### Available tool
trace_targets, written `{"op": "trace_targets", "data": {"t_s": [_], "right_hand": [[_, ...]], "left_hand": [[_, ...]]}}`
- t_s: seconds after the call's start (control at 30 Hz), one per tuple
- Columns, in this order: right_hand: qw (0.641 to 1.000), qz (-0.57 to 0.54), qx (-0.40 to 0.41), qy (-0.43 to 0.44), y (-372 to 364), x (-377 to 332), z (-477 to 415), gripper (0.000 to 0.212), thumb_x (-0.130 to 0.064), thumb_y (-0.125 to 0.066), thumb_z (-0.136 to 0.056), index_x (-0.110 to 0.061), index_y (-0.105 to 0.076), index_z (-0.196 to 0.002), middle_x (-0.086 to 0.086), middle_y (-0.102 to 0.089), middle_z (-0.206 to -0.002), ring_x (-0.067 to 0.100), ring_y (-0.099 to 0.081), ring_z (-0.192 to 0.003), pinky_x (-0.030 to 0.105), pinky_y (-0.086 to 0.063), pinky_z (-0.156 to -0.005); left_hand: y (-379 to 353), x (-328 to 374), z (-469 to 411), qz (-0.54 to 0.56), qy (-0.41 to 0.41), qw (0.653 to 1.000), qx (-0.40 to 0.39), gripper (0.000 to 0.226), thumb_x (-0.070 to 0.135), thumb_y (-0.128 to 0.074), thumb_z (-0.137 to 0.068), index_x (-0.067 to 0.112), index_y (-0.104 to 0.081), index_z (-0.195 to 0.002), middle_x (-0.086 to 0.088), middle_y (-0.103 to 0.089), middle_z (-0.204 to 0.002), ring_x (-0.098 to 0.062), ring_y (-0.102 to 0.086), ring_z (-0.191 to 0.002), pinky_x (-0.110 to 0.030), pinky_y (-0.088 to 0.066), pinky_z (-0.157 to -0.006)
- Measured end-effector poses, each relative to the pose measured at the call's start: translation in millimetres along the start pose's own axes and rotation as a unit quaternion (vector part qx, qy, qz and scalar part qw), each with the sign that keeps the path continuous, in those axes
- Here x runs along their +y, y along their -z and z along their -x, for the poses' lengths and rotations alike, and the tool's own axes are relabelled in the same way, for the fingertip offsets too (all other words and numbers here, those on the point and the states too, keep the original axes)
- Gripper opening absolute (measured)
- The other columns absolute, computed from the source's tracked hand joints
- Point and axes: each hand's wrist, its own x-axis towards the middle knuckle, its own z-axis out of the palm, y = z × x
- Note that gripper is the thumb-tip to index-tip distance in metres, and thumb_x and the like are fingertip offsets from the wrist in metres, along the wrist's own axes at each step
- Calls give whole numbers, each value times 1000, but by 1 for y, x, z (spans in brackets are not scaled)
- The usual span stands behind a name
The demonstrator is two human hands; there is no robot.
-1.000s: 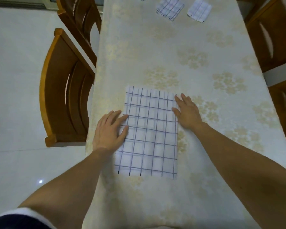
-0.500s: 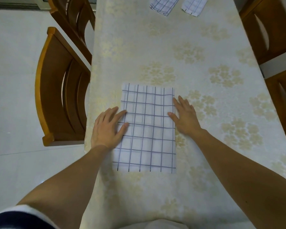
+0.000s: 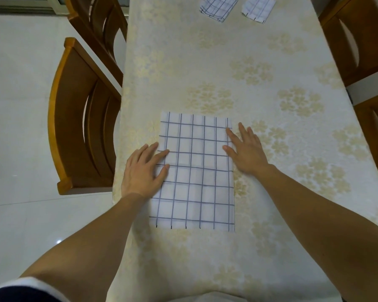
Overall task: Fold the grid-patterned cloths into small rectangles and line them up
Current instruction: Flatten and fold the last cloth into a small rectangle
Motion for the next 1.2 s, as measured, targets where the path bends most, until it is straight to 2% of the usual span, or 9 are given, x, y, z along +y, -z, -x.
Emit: {"op": "trace_targets", "data": {"t_s": [0.27, 0.4, 0.47, 0.53, 0.8, 1.0, 1.1, 1.2], "right_hand": [[999, 8, -11, -40, 18, 13, -27, 68, -73, -18, -95, -48, 3, -155, -3, 13, -166, 33, 18, -151, 50, 6, -123], [995, -23, 52, 86, 21, 2, -2, 66, -64, -34, -98, -40, -14, -157, -13, -2, -165, 21, 15, -152, 48, 6, -123], [990, -48, 37, 125, 14, -2, 19, 66, -62, -38, -98, -35, -20, -157, -15, -14, -163, 14, 11, -152, 44, 6, -124], [990, -47, 12, 134, 0, -2, 40, 70, -63, -40, -96, -33, -20, -157, -13, -18, -163, 12, 9, -152, 43, 5, -124], [994, 39, -30, 101, -28, 7, 93, 101, -92, -31, -77, -41, 5, -157, -9, 17, -165, 26, 24, -150, 51, 5, -123], [994, 38, -74, 68, -28, 4, 119, 125, -101, -39, -56, -46, 22, -151, -1, 37, -158, 29, 33, -146, 51, 14, -120], [994, 28, -89, 62, -29, 3, 129, 129, -99, -47, -54, -48, 24, -149, -2, 42, -155, 30, 37, -143, 51, 15, -119], [992, 29, -108, 57, -27, 1, 140, 122, -98, -46, -58, -51, 21, -149, 0, 41, -156, 32, 36, -144, 52, 15, -119]], "left_hand": [[1, 0, 0, 5, -1, 1000, 3, 47, 55, -44, -101, 43, -45, -147, 10, -35, -159, -16, -23, -150, -42, -20, -123], [0, 0, 0, 4, -3, 1000, 6, 47, 54, -46, -101, 42, -45, -146, 9, -35, -159, -16, -22, -150, -41, -19, -123], [1, 0, -1, 2, -1, 1000, 3, 47, 55, -45, -101, 43, -44, -147, 10, -34, -160, -15, -21, -150, -40, -17, -123], [0, 0, -1, -2, -1, 1000, -1, 47, 56, -44, -101, 44, -43, -147, 11, -33, -160, -15, -20, -150, -39, -16, -123], [0, -1, -2, -3, -10, 1000, 3, 47, 56, -43, -101, 42, -45, -146, 10, -35, -159, -17, -22, -150, -42, -21, -122], [-1, 0, 0, 3, -16, 1000, 5, 48, 55, -43, -101, 42, -44, -147, 11, -33, -160, -17, -21, -150, -42, -20, -122], [0, -1, 0, -8, -17, 1000, -2, 49, 57, -40, -101, 42, -41, -148, 11, -30, -161, -17, -19, -151, -42, -17, -122], [1, 0, -1, -5, -24, 1000, -10, 49, 59, -36, -101, 42, -41, -147, 10, -30, -161, -18, -19, -150, -44, -17, -122]]}}
